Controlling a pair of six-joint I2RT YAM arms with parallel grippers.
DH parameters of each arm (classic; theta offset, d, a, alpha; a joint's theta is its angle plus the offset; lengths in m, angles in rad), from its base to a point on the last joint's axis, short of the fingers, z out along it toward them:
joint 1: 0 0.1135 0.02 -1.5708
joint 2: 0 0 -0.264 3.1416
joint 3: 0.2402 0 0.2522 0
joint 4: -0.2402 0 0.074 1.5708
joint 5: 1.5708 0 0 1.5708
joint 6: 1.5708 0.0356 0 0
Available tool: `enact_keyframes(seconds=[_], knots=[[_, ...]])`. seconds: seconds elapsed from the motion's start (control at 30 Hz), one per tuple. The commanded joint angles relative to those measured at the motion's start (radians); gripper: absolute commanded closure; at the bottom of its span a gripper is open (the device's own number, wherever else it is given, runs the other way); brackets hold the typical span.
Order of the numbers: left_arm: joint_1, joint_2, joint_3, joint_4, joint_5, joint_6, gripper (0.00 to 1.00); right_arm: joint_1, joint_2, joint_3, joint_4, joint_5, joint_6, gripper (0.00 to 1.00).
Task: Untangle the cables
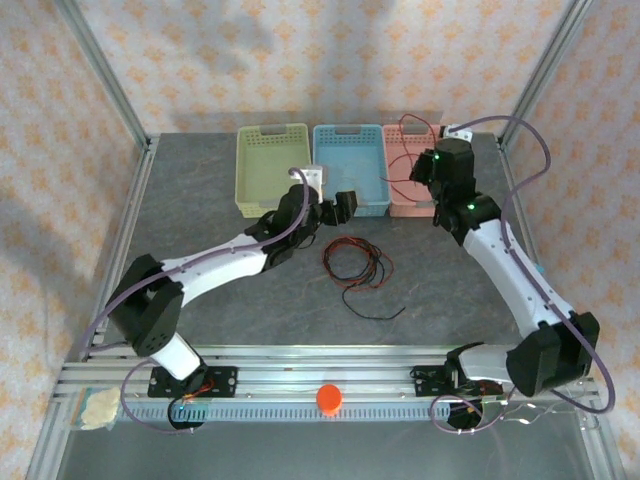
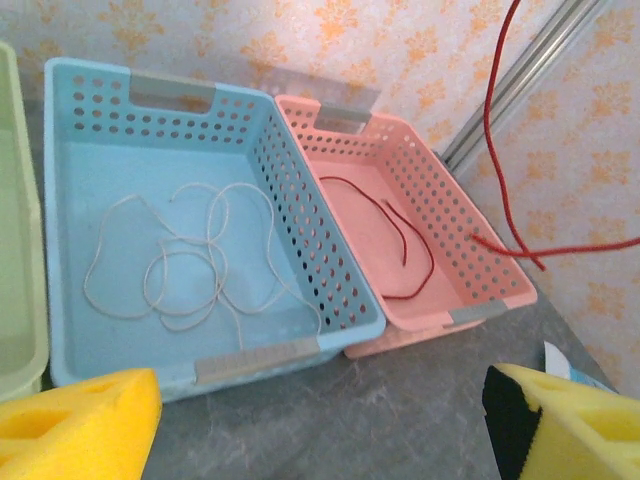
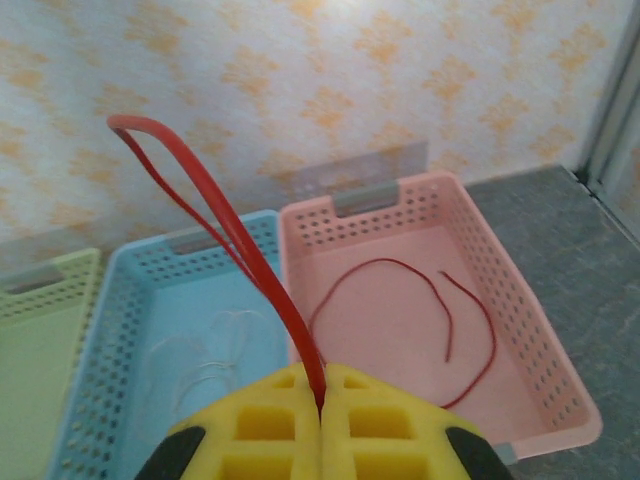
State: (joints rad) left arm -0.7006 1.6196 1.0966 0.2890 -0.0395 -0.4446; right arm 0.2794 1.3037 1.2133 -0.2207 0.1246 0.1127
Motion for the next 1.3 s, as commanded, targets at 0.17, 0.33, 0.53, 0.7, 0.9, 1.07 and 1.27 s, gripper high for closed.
enact_keyframes(seconds=[0.17, 0.33, 0.53, 0.7, 0.9, 1.07, 1.27], knots=[[-0.007, 0.157, 0.171, 0.013, 0.024, 0.055, 0.14, -0.154, 0.175, 0.062, 0.058, -0.127, 0.06, 1.0], [-0.017, 0.223, 0.263, -0.014, 0.036, 0.067, 0.12, -0.183, 0.305, 0.132, 0.04, -0.177, 0.061, 1.0], [-0.027, 0.237, 0.273, -0.014, 0.042, 0.061, 0.12, -0.197, 0.427, 0.19, 0.039, -0.271, 0.074, 1.0], [-0.031, 0.235, 0.26, -0.027, 0.043, 0.058, 0.12, -0.261, 0.557, 0.254, 0.017, -0.353, 0.108, 1.0], [-0.034, 0.231, 0.254, -0.04, 0.046, 0.055, 0.12, -0.307, 0.686, 0.354, -0.028, -0.349, 0.109, 0.88], [-0.034, 0.226, 0.249, -0.047, 0.039, 0.053, 0.13, -0.313, 0.729, 0.412, -0.074, -0.254, 0.081, 0.78], [-0.034, 0.212, 0.237, -0.06, 0.037, 0.046, 0.13, -0.313, 0.69, 0.385, -0.071, -0.212, 0.049, 0.58]])
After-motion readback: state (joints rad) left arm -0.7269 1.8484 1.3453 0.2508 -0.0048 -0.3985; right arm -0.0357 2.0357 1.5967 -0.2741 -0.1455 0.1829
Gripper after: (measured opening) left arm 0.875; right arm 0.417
